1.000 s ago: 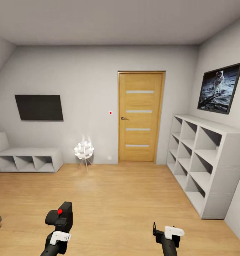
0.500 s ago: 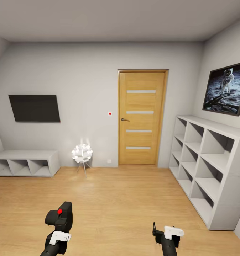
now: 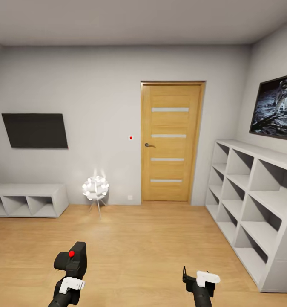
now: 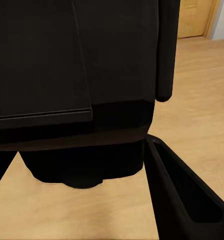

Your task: Attach the digital camera to the camera tripod in the bedroom.

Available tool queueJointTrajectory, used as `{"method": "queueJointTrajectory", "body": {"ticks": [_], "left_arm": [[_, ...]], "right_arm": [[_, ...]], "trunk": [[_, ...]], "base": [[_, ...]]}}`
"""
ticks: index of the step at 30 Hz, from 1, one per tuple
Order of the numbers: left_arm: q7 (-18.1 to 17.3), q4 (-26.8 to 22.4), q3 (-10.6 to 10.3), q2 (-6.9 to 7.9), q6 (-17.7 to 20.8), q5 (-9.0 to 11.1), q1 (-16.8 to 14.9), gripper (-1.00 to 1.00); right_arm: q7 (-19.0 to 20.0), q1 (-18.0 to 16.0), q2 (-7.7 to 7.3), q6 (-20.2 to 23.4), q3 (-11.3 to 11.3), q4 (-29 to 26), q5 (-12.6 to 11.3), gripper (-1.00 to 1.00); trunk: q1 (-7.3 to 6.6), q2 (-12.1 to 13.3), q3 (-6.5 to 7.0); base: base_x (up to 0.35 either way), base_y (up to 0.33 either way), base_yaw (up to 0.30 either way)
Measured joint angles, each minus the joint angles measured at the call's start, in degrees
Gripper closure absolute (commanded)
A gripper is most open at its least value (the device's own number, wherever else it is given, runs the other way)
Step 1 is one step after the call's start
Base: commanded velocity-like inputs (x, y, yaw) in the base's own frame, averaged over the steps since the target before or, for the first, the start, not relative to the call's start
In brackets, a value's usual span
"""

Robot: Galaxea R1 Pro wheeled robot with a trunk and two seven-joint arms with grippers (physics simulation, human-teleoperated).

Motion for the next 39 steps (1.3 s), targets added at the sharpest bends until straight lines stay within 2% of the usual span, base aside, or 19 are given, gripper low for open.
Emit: {"method": "queueJointTrajectory", "body": {"ticks": [23, 33, 39], "left_arm": [[0.00, 0.00, -0.01, -0.07, 0.00, 0.00, 0.00, 1.00], [-0.03, 0.01, -0.03, -0.08, -0.01, 0.00, 0.01, 1.00], [-0.04, 0.04, -0.03, -0.08, -0.01, 0.00, 0.01, 1.00]], "right_arm": [[0.00, 0.00, 0.17, 0.08, 0.00, 0.04, 0.00, -1.00], [-0.08, -0.01, 0.18, 0.11, 0.00, 0.09, 0.00, -1.00], [-0.08, -0.01, 0.18, 0.10, -0.01, 0.06, 0.00, -1.00]], "trunk": [[0.00, 0.00, 0.00], [0.00, 0.00, 0.00], [0.03, 0.01, 0.00]], "base": [[0.345, 0.000, 0.007], [0.333, 0.000, 0.254], [0.080, 0.000, 0.286]]}}
